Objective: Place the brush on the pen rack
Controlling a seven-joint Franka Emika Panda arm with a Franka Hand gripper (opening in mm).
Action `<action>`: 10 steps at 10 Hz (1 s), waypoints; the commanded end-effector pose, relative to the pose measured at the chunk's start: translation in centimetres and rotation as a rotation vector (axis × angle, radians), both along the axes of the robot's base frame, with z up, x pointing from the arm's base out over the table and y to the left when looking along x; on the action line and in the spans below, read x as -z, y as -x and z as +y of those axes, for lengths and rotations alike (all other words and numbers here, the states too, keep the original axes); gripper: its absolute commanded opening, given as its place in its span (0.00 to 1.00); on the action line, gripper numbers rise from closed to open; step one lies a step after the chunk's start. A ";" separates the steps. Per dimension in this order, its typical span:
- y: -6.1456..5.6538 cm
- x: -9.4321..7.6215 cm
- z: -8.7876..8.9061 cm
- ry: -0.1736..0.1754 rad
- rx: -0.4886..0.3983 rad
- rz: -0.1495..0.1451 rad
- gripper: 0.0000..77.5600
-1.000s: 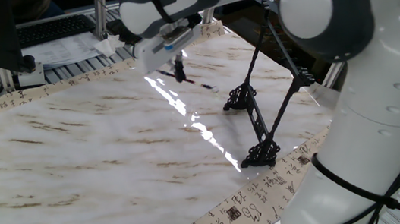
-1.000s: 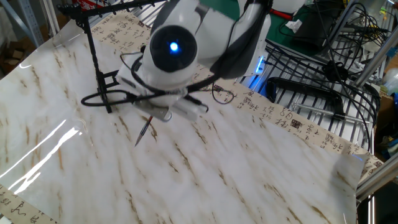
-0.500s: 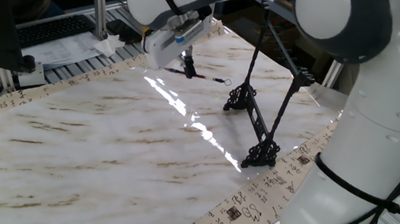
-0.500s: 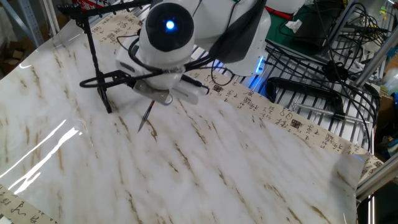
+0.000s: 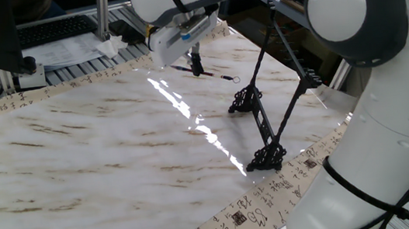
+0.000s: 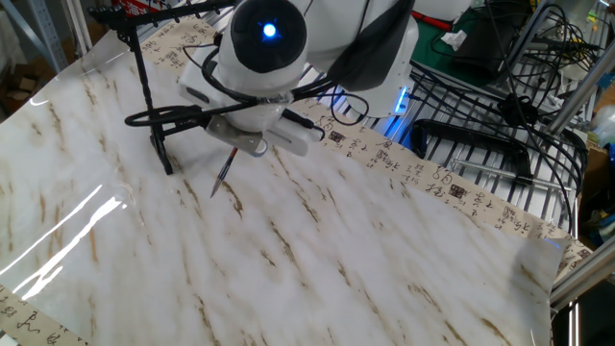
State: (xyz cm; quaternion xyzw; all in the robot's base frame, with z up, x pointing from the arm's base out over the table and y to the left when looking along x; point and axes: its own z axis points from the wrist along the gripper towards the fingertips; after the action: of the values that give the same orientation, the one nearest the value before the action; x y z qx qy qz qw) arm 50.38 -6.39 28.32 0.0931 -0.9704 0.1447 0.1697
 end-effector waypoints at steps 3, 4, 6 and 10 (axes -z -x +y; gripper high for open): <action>-0.5 -2.8 -0.6 0.022 0.007 0.016 0.01; -0.5 -3.2 -0.7 0.026 0.006 0.016 0.01; -0.6 -3.7 -0.8 0.038 0.007 0.017 0.01; -0.8 -4.0 -1.0 0.050 0.002 0.005 0.01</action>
State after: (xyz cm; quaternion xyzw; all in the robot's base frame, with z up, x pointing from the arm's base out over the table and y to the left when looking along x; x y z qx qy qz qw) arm 51.11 -7.29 32.15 0.0881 -0.9659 0.1669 0.1772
